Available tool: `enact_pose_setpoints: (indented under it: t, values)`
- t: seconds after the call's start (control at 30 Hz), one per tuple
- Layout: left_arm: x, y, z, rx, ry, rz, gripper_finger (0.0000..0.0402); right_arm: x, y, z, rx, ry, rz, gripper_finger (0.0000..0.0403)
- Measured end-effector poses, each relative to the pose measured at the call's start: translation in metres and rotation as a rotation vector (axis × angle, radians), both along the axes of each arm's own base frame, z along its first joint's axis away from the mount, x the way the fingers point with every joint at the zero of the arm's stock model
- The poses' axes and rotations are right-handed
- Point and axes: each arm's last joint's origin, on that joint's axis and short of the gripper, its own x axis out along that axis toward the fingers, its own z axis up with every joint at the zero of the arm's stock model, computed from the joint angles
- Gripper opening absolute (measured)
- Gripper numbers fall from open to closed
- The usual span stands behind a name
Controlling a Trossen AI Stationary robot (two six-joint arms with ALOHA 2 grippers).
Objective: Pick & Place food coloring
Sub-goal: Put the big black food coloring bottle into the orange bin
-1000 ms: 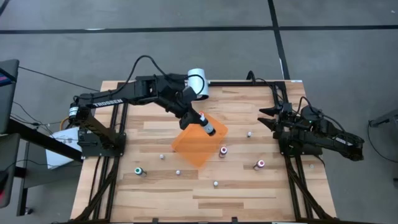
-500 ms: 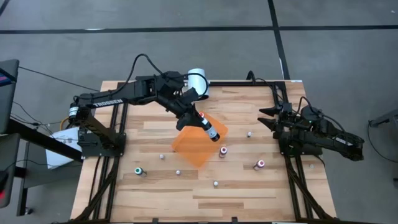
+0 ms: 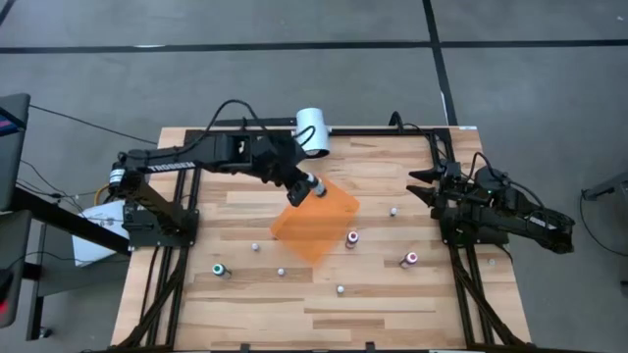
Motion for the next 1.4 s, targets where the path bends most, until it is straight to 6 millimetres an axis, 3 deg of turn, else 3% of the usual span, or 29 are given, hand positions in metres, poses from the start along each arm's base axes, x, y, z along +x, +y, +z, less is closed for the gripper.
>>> enact_pose_setpoints:
  t: [0.27,0.6,1.03,1.4]
  values:
    - [0.016,-0.016,-0.02,0.071,0.069,0.058,0.0119,0.0,0.0,0.0,0.0,-0.001,0.0,0.024]
    - [0.059,-0.021,-0.077,0.096,0.203,0.072,0.0119,0.0,0.0,0.0,0.0,-0.002,0.0,0.024]
    - [0.094,-0.019,-0.135,0.155,0.303,0.054,0.0119,0.0,0.0,-0.001,0.004,0.01,-0.001,0.024]
    - [0.102,-0.003,-0.146,0.181,0.296,0.09,0.0119,0.0,0.0,-0.001,0.004,0.01,-0.001,0.024]
